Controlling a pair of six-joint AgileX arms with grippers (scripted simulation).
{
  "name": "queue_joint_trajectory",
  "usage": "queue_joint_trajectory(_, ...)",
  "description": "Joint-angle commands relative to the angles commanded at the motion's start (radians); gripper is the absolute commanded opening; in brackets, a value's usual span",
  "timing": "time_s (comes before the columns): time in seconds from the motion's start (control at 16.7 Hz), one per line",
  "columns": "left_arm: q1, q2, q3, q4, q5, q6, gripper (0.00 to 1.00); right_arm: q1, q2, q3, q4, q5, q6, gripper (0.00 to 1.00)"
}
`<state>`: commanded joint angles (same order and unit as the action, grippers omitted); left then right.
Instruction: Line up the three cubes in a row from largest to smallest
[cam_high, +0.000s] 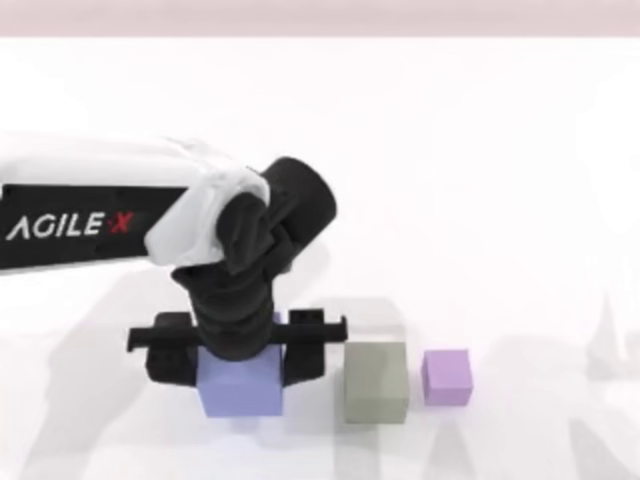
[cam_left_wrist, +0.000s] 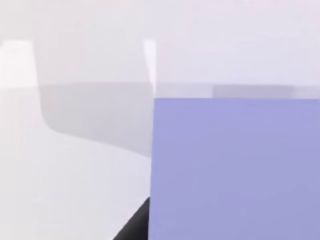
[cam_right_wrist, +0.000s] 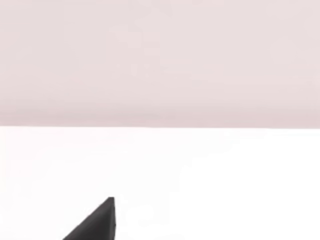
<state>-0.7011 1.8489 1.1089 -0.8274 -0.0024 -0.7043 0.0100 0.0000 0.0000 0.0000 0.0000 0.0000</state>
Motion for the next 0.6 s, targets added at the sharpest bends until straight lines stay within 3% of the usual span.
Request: queue_joint_trajectory(0.6,0.000,0.000,0.000,0.000,0.000,0.000,0.90,0.000,0.000,0.000,0.000,0.000,0.000,1.00)
